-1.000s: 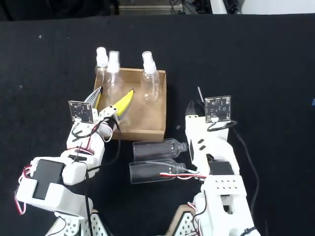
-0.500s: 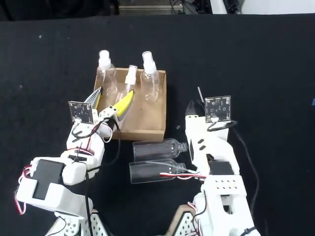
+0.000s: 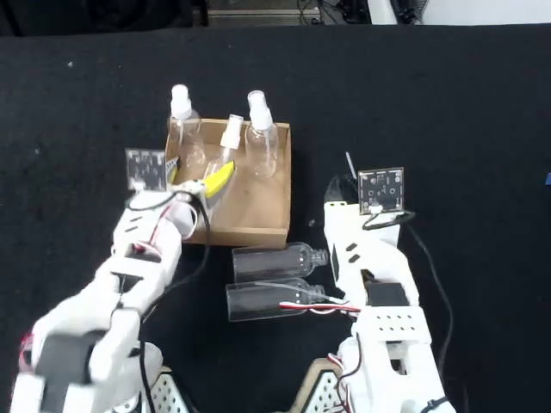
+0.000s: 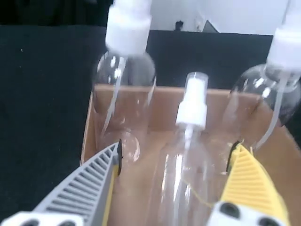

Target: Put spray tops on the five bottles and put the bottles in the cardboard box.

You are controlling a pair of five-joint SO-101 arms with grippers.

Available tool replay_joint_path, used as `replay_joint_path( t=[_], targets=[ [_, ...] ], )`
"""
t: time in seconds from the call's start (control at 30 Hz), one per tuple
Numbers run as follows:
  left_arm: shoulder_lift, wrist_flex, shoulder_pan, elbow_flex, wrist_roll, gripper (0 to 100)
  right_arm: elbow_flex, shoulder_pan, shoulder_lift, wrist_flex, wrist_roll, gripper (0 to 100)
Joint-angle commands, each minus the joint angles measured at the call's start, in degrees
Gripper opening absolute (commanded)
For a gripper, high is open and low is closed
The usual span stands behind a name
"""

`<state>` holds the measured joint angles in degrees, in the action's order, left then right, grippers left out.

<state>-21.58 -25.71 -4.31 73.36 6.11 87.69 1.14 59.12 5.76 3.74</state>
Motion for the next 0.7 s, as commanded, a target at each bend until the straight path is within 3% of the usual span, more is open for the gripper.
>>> replay_joint_path(
  t=[0.0,0.13,0.27,0.47,0.67],
  targets=[
    [-12.2,23.4,0.7,-8.4,0.4,34,-3.8,-0.6,-0.3,-1.5,0.6,2.5],
    [-16.4,46.1,1.3,-18.2,0.3,34,-3.8,-0.6,-0.3,-1.5,0.6,2.5],
    [-15.5,62.5,1.7,-27.2,0.3,34,-3.8,-0.6,-0.3,-1.5,0.6,2.5],
    [-7.6,78.2,-0.3,-39.5,0.8,34,-3.8,-0.6,-0.3,-1.5,0.6,2.5],
    [9.0,87.2,-0.7,-53.7,0.3,34,-3.8,-0.6,-0.3,-1.5,0.6,2.5]
  ],
)
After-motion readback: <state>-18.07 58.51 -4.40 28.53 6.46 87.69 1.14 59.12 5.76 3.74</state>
